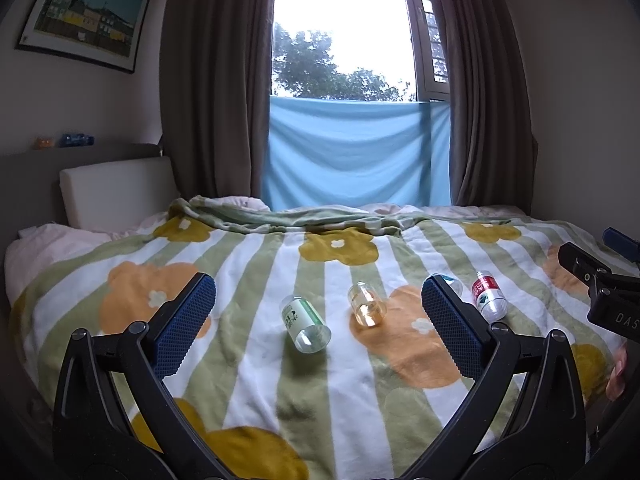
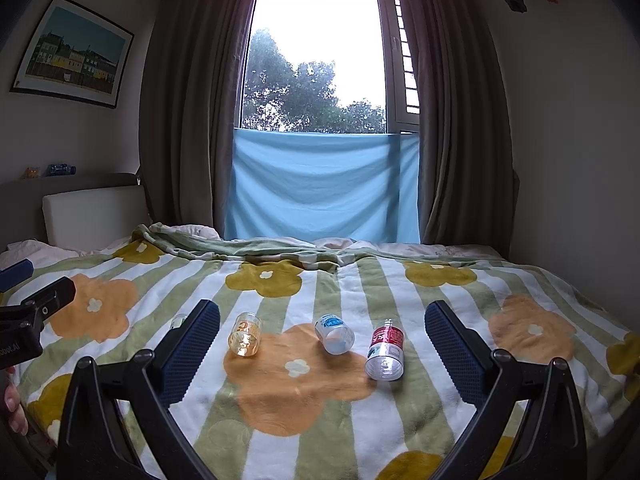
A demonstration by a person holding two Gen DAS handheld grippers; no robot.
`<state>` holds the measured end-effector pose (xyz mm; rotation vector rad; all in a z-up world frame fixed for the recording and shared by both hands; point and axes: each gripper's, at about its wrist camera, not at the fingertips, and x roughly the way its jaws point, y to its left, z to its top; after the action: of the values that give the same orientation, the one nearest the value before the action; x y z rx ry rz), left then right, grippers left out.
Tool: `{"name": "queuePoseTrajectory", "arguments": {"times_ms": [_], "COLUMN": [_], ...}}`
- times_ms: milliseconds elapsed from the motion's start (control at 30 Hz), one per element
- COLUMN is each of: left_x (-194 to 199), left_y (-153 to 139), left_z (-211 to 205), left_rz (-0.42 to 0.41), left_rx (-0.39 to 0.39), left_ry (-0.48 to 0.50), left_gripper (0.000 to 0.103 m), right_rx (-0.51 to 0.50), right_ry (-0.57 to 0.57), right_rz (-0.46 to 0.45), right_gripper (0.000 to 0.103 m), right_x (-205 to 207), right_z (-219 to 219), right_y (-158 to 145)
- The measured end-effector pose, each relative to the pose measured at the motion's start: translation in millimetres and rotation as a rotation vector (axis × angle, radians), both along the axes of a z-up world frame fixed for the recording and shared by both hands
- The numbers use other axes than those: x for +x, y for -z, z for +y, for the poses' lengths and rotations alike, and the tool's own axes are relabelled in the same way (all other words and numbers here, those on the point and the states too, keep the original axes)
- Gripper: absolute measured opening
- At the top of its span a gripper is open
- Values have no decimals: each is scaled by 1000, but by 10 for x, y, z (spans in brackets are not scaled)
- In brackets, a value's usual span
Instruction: Flip cup upside down
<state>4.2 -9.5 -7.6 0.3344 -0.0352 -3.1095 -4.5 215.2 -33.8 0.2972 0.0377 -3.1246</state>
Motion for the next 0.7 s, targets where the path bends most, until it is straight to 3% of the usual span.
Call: {"name": "queuePoseTrajectory", "arguments": {"times_ms": [700], "left_x": [16], "left_y": [-25], "left_z": [6], "left_rz": [11], "left_rx": [-4], "left_ry": [16], "left_gripper": [103], "right_rx": [1], "right_ry": [-5], "right_rz": [-14], "right_gripper": [103], "right_x": [-18], "right_z": [-39], "right_y": [67]}}
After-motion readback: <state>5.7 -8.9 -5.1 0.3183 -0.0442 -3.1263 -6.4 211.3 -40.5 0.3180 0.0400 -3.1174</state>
